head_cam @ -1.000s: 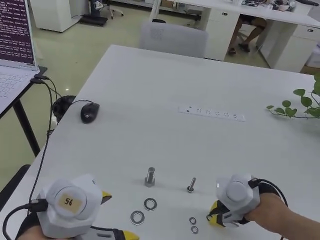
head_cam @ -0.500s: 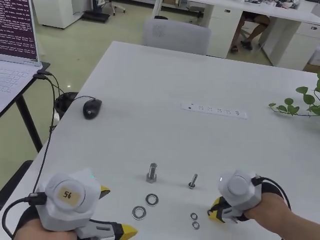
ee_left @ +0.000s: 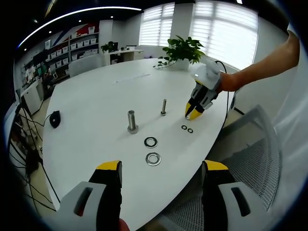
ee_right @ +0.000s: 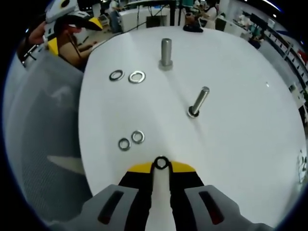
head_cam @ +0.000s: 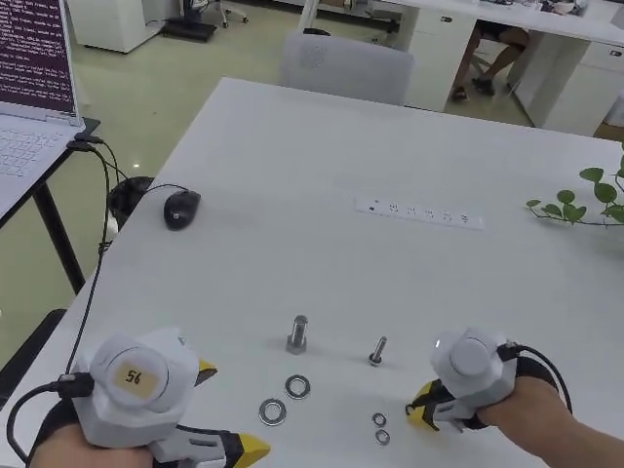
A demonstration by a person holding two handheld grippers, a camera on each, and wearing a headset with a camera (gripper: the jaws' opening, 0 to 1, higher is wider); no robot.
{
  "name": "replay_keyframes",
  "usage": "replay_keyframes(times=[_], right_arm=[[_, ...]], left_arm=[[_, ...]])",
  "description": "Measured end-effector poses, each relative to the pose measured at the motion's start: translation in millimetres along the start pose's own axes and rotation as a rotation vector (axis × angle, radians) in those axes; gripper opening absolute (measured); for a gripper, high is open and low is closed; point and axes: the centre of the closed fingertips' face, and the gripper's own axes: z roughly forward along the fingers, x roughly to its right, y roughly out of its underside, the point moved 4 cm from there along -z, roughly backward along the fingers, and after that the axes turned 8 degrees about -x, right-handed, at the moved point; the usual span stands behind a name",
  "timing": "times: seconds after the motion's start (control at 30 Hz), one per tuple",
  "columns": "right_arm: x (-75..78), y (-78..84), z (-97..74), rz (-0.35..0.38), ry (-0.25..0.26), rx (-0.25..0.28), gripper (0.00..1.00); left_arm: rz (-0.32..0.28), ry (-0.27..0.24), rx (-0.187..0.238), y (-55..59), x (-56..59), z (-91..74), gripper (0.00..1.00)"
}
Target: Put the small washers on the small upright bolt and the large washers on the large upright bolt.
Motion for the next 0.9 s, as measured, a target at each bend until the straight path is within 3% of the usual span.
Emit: replay_keyframes(times=[0.33, 0.57, 0.9], right_arm=[[8.5, -7.5, -12.4, 0.029, 0.024, 0.040, 0.13], [27.2, -32.6, -34.3, 0.021, 0.068, 0.090, 0.13], [44.4, -62.6, -48.9, -0.035, 0.092, 0.105, 0.13]], left_arm=[[0.001, -0.002, 0.002, -1.7, -1.3, 0.1, 0.67], [0.005, 0.001, 0.003, -4.0, -0.4, 1.7, 0.67], [0.004, 0.004, 0.005, -4.2, 0.5, 1.8, 0.67]])
